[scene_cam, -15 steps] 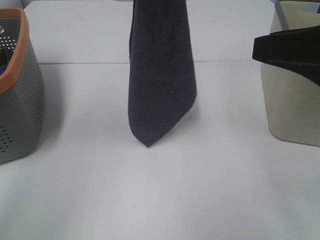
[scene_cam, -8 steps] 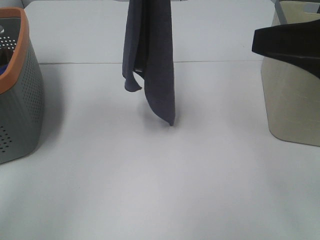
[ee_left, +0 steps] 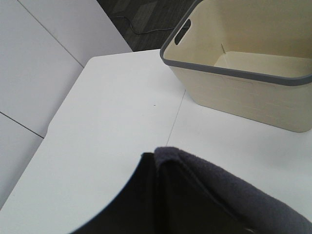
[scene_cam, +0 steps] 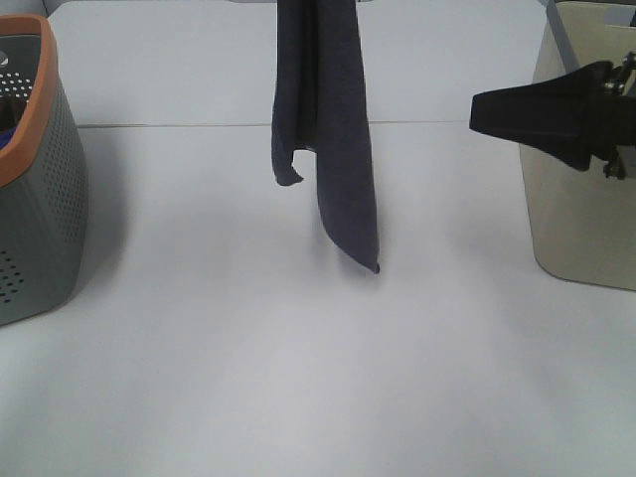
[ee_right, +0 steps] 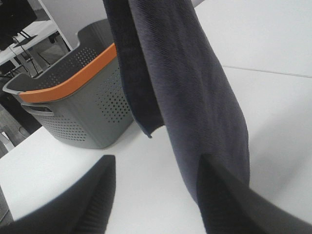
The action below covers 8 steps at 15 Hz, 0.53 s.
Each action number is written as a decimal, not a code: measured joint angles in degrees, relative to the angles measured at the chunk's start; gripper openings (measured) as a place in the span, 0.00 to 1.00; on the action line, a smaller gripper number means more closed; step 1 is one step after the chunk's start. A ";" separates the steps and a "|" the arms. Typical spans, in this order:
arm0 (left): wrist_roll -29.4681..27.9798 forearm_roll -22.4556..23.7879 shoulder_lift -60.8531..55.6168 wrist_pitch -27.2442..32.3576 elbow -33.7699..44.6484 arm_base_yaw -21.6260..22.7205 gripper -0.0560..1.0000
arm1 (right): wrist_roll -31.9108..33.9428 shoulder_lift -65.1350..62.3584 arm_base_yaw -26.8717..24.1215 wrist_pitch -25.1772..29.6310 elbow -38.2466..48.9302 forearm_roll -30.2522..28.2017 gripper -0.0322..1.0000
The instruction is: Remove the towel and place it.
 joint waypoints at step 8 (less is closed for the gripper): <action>0.00 3.27 0.00 -0.06 0.00 0.00 0.05 | -1.26 13.24 25.32 -19.65 -13.69 1.15 0.53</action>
